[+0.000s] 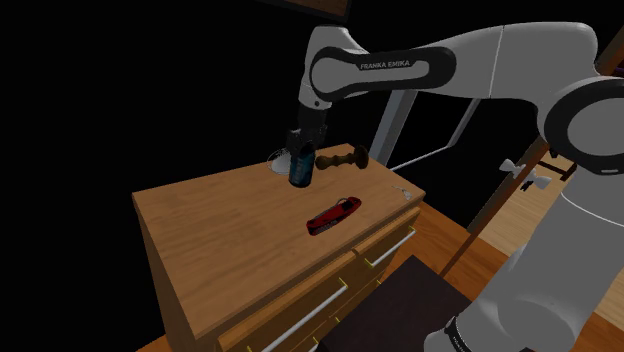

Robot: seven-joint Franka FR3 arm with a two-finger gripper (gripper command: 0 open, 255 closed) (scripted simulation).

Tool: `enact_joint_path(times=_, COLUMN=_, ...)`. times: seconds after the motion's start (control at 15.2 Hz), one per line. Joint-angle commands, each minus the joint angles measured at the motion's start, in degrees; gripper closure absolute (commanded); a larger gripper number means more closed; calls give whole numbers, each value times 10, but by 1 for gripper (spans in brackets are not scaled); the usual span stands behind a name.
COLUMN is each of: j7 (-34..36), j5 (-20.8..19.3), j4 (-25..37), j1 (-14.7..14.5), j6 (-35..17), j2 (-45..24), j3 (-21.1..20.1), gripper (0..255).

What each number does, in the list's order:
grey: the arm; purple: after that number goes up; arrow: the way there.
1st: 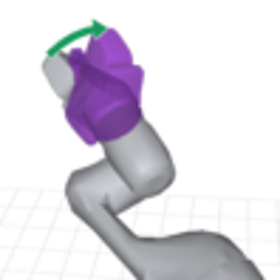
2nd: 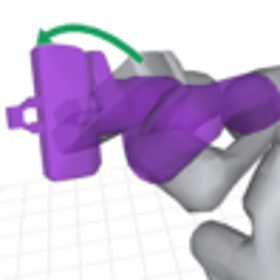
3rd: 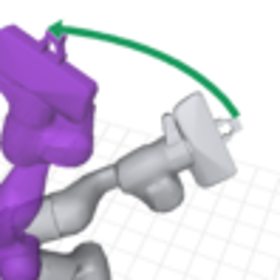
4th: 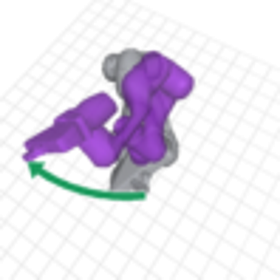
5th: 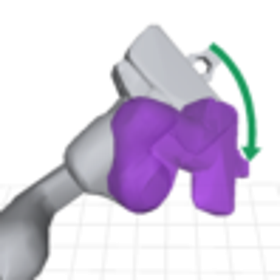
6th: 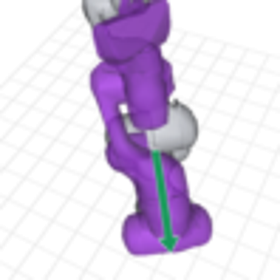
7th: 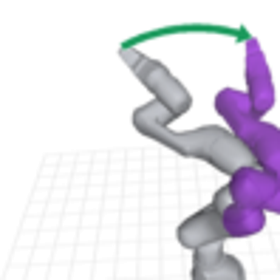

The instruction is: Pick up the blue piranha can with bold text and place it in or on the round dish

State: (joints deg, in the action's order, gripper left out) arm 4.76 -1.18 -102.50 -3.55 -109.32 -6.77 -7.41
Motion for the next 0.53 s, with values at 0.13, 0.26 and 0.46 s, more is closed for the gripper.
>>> enact_joint_path(times=0.13, j7=-1, j5=1, j4=26, j1=0, j6=30, j2=4, j3=0, gripper=255)
enact_joint_path(times=0.26, j7=-1, j5=1, j4=40, j1=0, j6=45, j2=5, j3=0, gripper=255)
enact_joint_path(times=0.46, j7=-1, j5=1, j4=62, j1=0, j6=68, j2=6, j3=0, gripper=255)
